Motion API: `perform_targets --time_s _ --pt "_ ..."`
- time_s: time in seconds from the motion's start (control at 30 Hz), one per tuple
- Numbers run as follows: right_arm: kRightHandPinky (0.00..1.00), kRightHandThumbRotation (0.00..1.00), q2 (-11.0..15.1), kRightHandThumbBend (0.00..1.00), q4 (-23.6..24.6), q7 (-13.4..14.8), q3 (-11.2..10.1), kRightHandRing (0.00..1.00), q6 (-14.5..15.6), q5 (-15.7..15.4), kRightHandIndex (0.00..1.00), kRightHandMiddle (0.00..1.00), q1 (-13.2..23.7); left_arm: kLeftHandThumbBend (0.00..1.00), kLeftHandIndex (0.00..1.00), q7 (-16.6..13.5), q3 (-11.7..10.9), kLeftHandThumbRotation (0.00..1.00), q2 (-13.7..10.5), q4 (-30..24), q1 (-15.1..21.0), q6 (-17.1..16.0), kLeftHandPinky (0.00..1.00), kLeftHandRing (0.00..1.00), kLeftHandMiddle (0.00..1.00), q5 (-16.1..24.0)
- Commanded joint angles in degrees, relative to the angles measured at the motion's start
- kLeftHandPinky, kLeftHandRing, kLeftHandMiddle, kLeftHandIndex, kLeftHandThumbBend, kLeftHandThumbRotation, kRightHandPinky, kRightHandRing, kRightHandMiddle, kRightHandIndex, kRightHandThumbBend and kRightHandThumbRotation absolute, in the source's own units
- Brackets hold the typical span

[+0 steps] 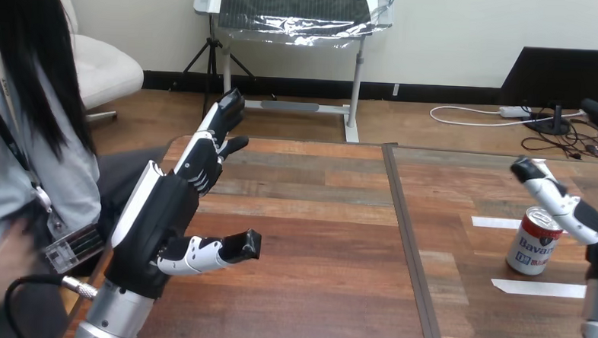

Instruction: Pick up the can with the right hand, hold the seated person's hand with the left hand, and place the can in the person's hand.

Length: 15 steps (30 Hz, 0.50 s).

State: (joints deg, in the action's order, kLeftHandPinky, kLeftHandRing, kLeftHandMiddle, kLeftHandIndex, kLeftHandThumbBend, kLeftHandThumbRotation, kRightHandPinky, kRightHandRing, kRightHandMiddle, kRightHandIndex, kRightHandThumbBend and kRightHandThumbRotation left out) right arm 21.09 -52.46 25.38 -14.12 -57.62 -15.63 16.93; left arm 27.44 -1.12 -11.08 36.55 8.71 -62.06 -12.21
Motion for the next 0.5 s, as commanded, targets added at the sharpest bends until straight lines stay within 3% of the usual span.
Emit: perform_targets --time_s 0.0,0.47 --pt "0.87 0.49 2.03 1.00 -2.02 1.42 0.18 0.86 0.51 -0.05 0.92 0.82 5.89 1.00 1.00 0.33 -0.92 0.62 -0.79 -1.27 2.71 -0.16 0.92 0.99 1.00 -1.46" --pt "0.88 0.49 2.68 1.00 -7.24 0.40 0.26 0.88 3.88 2.65 0.93 0.84 7.73 1.00 1.00 0.46 -1.56 0.65 -0.93 -0.57 3.02 -1.70 0.92 0.99 1.00 -1.66"
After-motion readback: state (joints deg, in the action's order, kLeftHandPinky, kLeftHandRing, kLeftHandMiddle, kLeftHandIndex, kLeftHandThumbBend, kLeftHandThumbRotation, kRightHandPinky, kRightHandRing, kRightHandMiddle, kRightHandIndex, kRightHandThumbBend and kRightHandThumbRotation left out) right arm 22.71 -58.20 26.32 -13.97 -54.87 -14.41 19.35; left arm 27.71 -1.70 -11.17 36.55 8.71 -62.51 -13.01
